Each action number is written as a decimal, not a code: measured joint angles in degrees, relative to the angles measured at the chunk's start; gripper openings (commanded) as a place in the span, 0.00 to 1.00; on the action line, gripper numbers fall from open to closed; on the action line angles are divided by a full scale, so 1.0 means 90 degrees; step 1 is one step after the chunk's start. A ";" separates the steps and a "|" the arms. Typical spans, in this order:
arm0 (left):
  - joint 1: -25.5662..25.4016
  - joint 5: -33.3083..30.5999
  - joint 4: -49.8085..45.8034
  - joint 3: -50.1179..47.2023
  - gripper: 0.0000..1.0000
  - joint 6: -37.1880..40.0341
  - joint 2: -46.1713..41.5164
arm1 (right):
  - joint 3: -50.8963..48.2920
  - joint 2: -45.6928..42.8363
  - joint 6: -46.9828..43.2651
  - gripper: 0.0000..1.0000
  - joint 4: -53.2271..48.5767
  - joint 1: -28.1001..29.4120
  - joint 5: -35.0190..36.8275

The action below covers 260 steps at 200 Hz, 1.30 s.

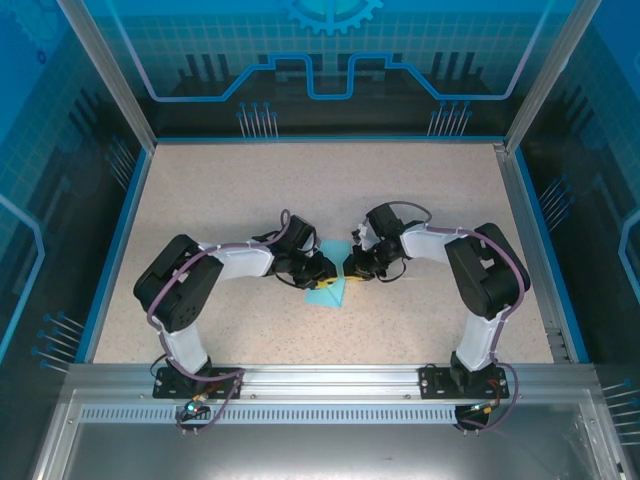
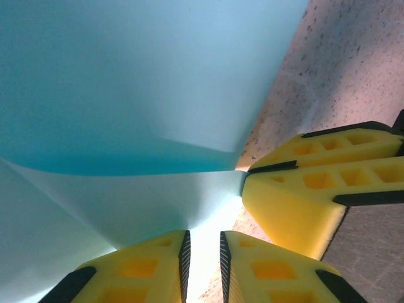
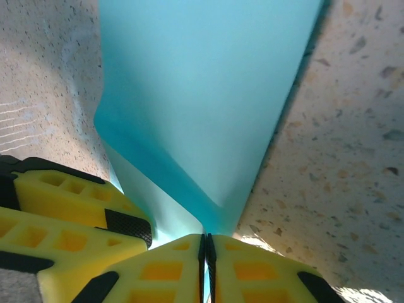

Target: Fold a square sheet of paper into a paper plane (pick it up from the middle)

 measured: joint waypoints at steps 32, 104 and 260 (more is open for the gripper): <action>-0.0002 0.0015 0.0002 0.0000 0.23 0.0000 0.0022 | 0.0024 0.0015 -0.0044 0.13 -0.0002 0.0000 0.0058; -0.0032 0.0015 0.0000 0.0002 0.23 0.0000 0.0024 | 0.0066 0.0129 -0.0097 0.08 -0.0005 0.0000 0.0100; -0.0211 0.0012 -0.0002 0.0007 0.25 0.0233 0.0022 | 0.0148 0.0216 -0.0165 0.07 -0.0002 0.0000 0.0236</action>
